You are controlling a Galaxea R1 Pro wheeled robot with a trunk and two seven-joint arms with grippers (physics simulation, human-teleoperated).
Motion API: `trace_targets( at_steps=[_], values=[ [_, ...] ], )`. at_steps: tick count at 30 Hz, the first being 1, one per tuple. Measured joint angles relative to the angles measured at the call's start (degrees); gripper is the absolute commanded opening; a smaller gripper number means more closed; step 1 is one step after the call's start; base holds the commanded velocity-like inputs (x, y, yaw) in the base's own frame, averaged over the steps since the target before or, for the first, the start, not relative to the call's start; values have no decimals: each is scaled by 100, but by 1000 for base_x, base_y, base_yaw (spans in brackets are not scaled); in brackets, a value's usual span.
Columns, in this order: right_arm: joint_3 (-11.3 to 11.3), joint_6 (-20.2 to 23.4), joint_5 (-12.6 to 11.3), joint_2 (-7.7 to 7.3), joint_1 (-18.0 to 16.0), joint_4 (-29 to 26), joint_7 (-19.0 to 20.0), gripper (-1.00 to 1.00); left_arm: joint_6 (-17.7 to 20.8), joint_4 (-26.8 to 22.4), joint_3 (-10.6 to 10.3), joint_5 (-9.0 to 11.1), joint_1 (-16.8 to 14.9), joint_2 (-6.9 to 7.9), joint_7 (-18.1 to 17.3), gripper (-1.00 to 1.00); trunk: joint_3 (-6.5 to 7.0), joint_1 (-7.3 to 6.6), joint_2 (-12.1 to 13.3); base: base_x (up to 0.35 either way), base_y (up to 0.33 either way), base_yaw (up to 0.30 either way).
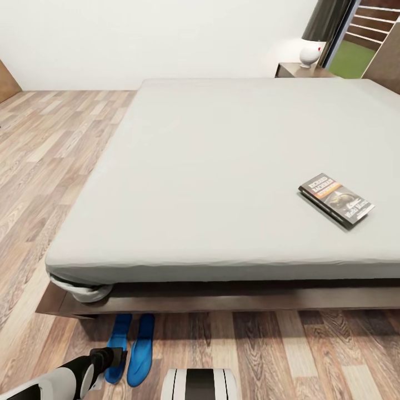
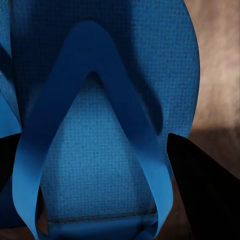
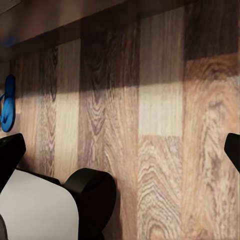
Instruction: In the bedroom, move the book from the bed onto either nightstand, and place the two sandals side by side next to the bed.
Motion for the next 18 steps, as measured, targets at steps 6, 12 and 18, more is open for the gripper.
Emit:
trace_targets(
  at_steps=[6,12,18],
  values=[
    [0,0,0,5,0,-41,0,100,0,0,0,0,-1,12,0,-100,0,0,0,7,0,0],
    [0,0,0,6,0,-48,0,100,1,0,0,0,-2,7,0,-100,0,0,0,11,0,0],
    [0,0,0,10,0,-49,0,100,1,0,0,0,-1,0,0,-100,0,0,0,1,0,0]
  ],
)
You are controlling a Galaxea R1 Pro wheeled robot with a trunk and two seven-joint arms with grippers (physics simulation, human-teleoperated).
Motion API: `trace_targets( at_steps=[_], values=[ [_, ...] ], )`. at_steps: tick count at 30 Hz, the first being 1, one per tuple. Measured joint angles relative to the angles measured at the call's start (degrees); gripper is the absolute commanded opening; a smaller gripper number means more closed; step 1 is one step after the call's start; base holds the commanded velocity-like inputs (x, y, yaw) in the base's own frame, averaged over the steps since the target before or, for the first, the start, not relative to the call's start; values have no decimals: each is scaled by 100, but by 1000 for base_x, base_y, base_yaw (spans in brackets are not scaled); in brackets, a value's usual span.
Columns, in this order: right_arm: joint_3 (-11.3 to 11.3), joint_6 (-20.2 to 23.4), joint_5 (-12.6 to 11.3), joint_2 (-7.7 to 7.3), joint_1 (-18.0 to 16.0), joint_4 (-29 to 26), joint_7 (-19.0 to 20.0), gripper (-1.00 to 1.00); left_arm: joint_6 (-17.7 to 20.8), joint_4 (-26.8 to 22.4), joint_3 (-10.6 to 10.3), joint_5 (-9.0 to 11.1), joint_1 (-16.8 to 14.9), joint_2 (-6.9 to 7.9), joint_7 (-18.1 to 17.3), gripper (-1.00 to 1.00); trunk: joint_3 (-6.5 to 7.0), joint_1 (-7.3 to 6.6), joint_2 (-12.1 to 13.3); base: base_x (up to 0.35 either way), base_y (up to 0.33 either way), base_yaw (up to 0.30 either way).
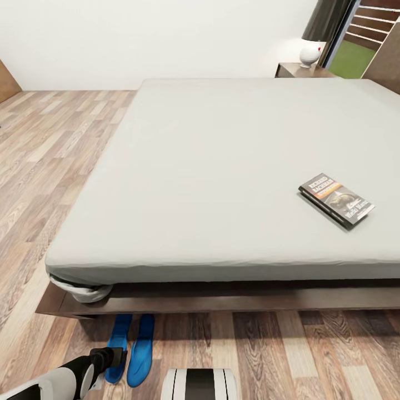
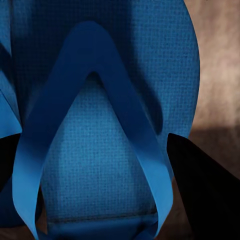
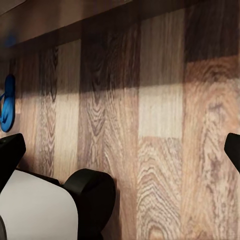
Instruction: In the bedroom, move the book from the bed onto either nightstand, and place the two sandals side by side next to the bed.
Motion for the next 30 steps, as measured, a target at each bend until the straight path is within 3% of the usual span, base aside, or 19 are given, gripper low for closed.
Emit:
trace_targets(
  at_steps=[30],
  values=[
    [0,0,0,5,0,0,0,100,-1,0,0,0,-6,14,1,-100,0,0,0,0,0,0]
  ],
)
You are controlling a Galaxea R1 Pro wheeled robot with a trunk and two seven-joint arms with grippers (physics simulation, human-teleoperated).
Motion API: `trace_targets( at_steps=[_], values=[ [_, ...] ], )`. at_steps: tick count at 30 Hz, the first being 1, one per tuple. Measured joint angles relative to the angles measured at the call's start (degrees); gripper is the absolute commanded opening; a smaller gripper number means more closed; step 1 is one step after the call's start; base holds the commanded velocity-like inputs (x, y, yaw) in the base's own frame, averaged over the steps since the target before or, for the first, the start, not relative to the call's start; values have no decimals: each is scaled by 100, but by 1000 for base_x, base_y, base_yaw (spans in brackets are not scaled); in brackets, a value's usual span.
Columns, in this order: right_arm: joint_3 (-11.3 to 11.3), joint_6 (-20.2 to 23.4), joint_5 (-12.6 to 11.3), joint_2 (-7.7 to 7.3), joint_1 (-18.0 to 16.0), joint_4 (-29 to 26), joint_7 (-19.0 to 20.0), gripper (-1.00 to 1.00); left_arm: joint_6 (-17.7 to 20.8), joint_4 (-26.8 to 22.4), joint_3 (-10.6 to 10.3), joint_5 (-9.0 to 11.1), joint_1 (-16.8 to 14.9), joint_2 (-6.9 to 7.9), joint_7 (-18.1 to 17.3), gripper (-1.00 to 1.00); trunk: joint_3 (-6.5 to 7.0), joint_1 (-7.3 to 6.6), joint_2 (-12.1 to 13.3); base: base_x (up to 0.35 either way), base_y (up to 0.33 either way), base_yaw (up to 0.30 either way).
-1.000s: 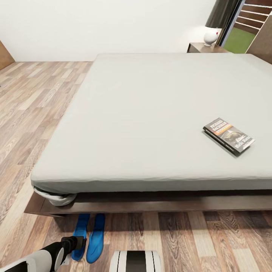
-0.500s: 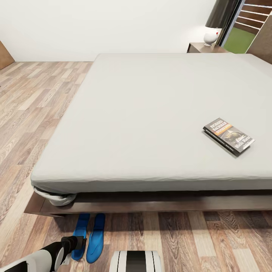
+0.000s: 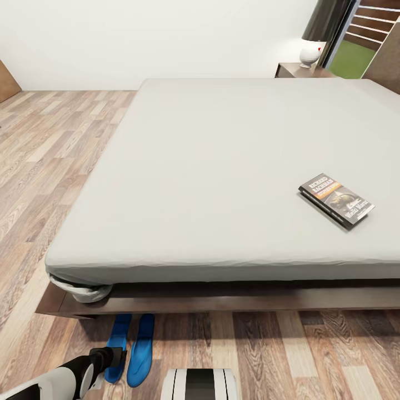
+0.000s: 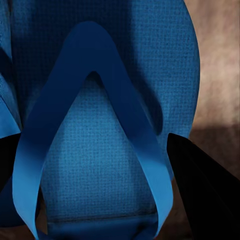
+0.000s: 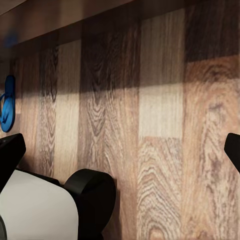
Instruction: In the bedroom, move the book from the bed onto either nightstand, and place the two sandals side by side next to the bed.
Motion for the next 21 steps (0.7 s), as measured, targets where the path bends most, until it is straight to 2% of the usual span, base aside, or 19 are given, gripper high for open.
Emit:
trace_targets(
  at_steps=[21],
  values=[
    [0,2,0,9,0,0,0,100,0,0,0,1,0,-5,5,-100,0,0,0,0,0,0]
  ],
)
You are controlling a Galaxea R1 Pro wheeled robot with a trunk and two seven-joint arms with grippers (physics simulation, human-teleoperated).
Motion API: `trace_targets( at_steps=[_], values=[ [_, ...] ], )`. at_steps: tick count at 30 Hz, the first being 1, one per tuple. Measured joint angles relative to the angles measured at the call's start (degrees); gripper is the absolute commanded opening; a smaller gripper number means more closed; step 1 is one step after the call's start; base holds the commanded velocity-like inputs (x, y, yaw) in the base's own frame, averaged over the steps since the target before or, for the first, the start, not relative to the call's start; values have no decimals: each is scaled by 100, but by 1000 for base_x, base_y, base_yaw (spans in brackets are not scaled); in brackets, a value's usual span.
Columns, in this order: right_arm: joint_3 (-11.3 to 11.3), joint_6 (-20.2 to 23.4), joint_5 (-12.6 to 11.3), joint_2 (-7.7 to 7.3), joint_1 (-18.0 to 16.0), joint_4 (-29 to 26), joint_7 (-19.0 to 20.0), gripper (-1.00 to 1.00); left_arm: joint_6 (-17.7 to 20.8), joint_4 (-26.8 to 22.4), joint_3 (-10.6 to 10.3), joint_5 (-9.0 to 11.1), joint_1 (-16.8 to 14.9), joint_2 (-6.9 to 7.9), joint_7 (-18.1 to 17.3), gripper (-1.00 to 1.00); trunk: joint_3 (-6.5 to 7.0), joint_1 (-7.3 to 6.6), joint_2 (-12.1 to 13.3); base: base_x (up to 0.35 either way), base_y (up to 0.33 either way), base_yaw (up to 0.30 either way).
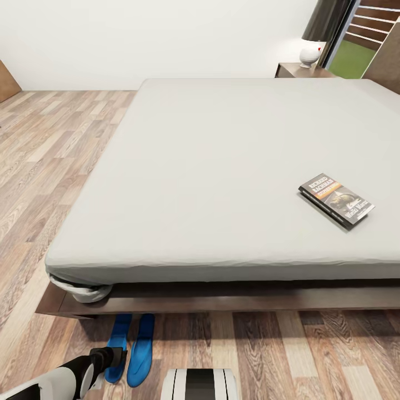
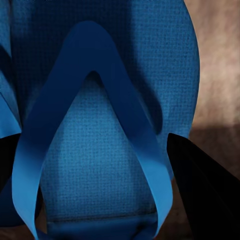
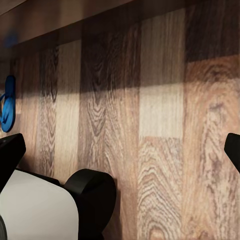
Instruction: In the bedroom, move the book from the bed onto either nightstand, and place the two sandals side by side next to the bed.
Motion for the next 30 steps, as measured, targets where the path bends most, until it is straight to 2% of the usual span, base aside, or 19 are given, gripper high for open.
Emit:
trace_targets(
  at_steps=[30],
  values=[
    [0,-1,0,0,0,0,0,100,-43,0,-1,0,0,-18,4,-100,0,0,0,0,0,0]
  ],
)
